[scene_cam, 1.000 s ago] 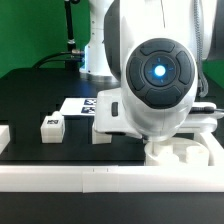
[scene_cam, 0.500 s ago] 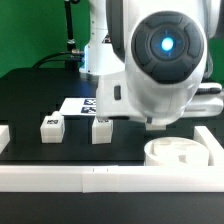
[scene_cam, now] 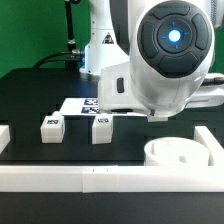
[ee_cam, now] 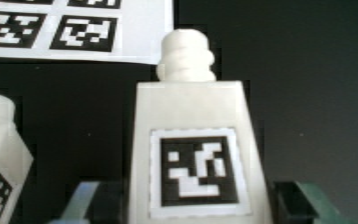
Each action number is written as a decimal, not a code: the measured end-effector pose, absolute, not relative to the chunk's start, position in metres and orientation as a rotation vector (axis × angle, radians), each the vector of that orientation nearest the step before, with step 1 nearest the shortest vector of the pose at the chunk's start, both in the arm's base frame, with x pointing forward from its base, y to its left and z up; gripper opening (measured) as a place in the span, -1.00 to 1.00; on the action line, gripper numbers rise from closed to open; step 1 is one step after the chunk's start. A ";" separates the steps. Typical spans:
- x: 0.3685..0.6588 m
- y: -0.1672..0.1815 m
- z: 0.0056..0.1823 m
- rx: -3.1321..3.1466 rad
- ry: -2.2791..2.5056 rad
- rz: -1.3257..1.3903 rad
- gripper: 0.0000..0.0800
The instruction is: Assemble stool
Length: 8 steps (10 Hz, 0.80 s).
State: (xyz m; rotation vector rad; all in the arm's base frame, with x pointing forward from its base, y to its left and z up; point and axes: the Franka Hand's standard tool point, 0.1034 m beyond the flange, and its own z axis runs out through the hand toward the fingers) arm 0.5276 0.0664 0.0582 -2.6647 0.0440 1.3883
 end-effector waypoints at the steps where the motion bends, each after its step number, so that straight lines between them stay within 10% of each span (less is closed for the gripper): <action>1: 0.532 0.067 0.062 -2.689 0.046 1.340 -0.16; 4: 0.562 0.070 0.096 -2.818 0.053 1.040 -0.16; 8: 0.575 0.069 0.092 -2.996 0.109 0.370 -0.16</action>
Offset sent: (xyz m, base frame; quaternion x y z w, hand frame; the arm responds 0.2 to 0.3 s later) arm 0.0104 0.0071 0.0542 0.0013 0.2366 0.0112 0.9715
